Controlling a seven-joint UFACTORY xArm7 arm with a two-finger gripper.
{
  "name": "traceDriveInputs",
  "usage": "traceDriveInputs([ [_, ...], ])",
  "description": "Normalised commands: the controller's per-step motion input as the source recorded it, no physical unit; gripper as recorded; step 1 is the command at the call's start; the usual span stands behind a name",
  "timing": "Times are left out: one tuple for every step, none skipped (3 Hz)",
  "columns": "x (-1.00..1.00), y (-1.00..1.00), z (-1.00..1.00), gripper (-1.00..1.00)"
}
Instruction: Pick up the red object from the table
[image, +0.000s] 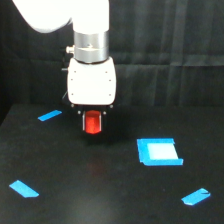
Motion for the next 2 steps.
traceDriveInputs([
  [0.27, -0.18, 0.89, -1.00],
  [0.16, -0.13, 0.93, -0.99],
])
